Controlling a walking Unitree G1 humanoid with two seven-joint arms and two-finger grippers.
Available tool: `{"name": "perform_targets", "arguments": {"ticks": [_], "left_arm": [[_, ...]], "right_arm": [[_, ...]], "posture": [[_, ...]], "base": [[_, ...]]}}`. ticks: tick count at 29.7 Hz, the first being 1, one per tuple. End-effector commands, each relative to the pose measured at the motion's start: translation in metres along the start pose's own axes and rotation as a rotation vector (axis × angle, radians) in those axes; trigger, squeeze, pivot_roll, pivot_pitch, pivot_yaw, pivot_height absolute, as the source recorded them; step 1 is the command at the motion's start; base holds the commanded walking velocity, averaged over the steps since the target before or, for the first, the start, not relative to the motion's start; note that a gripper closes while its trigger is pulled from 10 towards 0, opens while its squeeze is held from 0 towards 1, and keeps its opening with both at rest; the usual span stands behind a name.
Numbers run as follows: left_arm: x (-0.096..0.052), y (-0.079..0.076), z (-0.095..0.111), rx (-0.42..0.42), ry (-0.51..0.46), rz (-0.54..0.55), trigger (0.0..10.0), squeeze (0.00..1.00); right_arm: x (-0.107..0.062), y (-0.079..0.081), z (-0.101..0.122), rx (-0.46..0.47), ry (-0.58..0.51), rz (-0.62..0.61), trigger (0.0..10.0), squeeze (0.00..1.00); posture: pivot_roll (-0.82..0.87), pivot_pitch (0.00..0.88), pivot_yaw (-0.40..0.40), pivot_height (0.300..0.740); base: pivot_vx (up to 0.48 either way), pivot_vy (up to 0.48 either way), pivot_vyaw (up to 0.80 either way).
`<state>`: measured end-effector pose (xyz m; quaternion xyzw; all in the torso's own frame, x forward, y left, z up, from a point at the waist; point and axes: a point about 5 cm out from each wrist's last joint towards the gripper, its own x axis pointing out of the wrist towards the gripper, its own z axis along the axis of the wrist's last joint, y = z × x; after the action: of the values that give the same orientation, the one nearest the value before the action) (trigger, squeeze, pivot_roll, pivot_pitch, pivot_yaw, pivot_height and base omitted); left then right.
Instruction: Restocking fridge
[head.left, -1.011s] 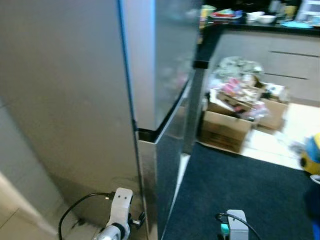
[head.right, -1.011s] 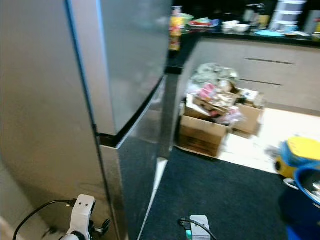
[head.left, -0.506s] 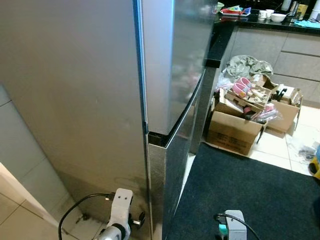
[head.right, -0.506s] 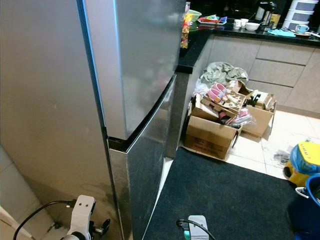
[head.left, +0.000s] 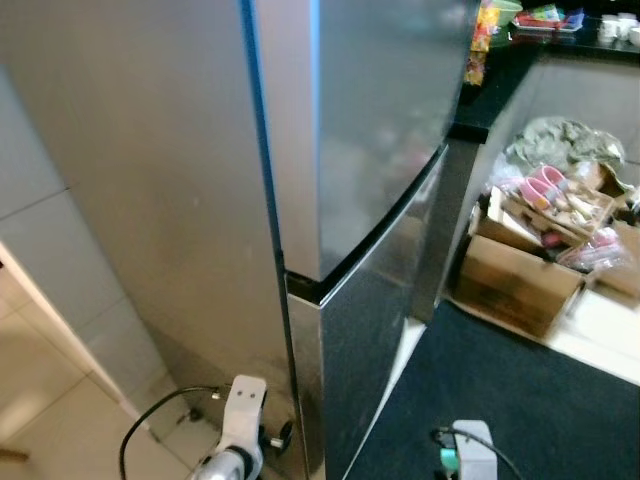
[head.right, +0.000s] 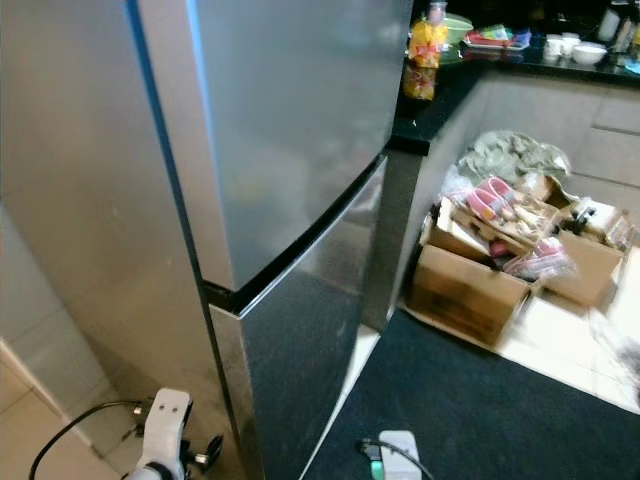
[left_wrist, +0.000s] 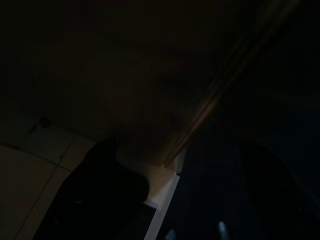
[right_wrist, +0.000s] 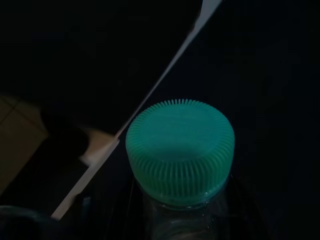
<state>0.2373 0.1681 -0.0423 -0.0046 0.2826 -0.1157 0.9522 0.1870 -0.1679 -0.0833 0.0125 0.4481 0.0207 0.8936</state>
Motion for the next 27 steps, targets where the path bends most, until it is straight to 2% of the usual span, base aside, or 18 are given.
{"name": "perform_targets", "arguments": {"ticks": [1, 14, 20, 24, 27], "left_arm": [[-0.0028, 0.0032, -0.0050, -0.023, 0.011, 0.019, 10.0, 0.00], [-0.0060, 0.0086, -0.0062, -0.030, -0.002, 0.031, 10.0, 0.00], [-0.0071, 0.0097, -0.0067, -0.006, -0.002, 0.026, 10.0, 0.00], [-0.0076, 0.0088, -0.0076, 0.001, -0.001, 0.018, 10.0, 0.00], [-0.0079, 0.0095, -0.0078, -0.020, -0.007, 0.027, 10.0, 0.00]], "right_arm": [[-0.0001, 0.0024, -0.0011, 0.009, -0.003, 0.004, 10.0, 0.00], [-0.0002, 0.0025, -0.0015, 0.006, -0.002, 0.009, 10.0, 0.00], [-0.0002, 0.0025, -0.0015, 0.005, -0.002, 0.010, 10.0, 0.00], [-0.0003, 0.0023, -0.0021, 0.005, -0.001, 0.010, 10.0, 0.00], [-0.0004, 0.0022, -0.0023, 0.005, 0.000, 0.010, 10.0, 0.00]], "posture": [[-0.01, 0.007, -0.007, 0.734], [-0.01, 0.005, -0.007, 0.734], [-0.01, 0.005, -0.007, 0.734], [-0.01, 0.000, -0.006, 0.734], [-0.01, 0.000, -0.006, 0.734]], "base": [[0.000, 0.000, 0.00], [0.000, 0.000, 0.00], [0.000, 0.000, 0.00], [0.000, -0.394, 0.00], [0.000, 0.000, 0.00]]}}
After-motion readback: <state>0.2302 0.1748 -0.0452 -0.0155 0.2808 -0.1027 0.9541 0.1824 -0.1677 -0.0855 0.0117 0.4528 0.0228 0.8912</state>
